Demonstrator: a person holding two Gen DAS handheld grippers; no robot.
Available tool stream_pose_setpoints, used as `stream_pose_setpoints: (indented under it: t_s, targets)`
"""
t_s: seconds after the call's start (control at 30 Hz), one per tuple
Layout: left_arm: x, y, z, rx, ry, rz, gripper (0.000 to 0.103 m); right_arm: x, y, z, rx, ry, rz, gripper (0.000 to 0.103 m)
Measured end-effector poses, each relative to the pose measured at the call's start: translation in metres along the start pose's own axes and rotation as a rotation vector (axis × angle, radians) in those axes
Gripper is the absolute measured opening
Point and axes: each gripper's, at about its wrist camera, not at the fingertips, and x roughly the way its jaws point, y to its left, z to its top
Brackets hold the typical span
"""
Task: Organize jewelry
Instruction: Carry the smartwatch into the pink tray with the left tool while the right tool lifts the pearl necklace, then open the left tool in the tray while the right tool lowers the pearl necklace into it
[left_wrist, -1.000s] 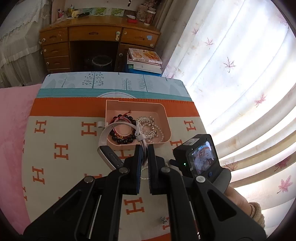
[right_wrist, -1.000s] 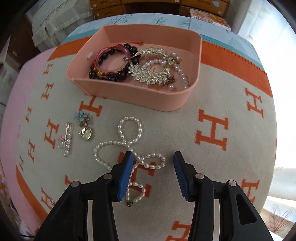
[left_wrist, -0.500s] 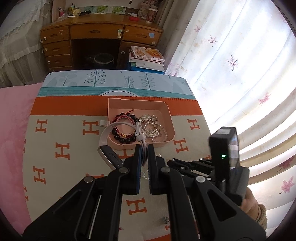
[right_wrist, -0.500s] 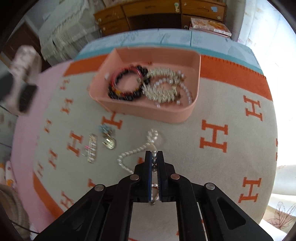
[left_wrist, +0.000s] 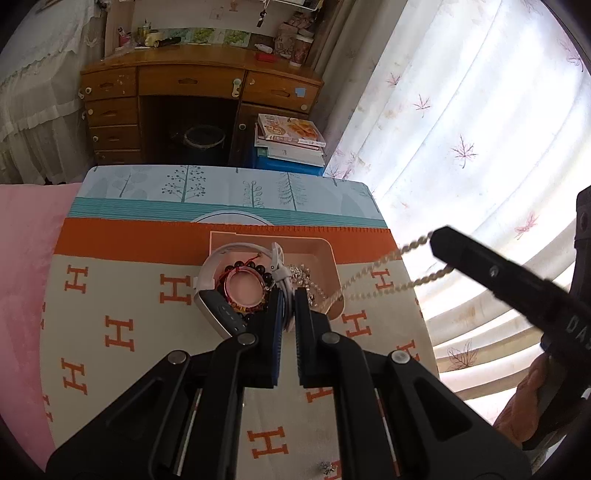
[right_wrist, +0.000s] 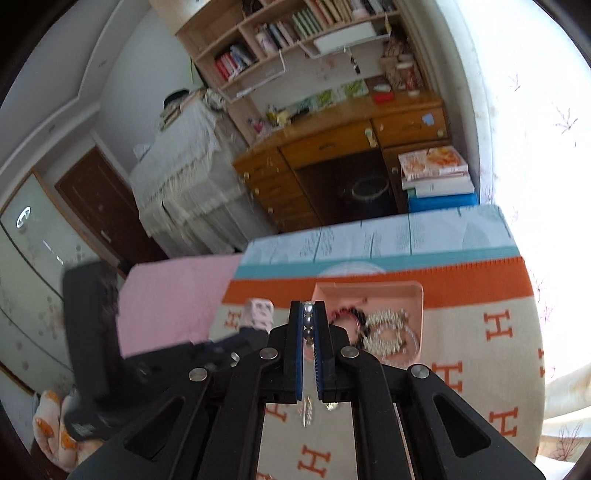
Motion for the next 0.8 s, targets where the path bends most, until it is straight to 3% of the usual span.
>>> stream_pose_setpoints:
  t_s: [0.2,0.53,0.63,0.8]
  targets:
    - [0.037,0.000,0.008,0.050,-0.008,-0.005,0.004,0.006,0.000,0.033,0.031,-0.069,-0.007,0.004]
    - [0.120,0.009,0.003,0.107,0.088,0.083,0.005,0.067,-0.012,0.058,0.077,-0.022,-0.063,0.004]
    - [0.126,0.017,0.001,0.096,0.118,0.096,0.005,0.083,-0.011,0.056,0.072,-0.006,-0.054,0.004]
    - [0.107,0.034,0.004,0.053,0.091,0.088,0.005,0.104,-0.001,0.050,0.052,0.017,-0.024,0.004]
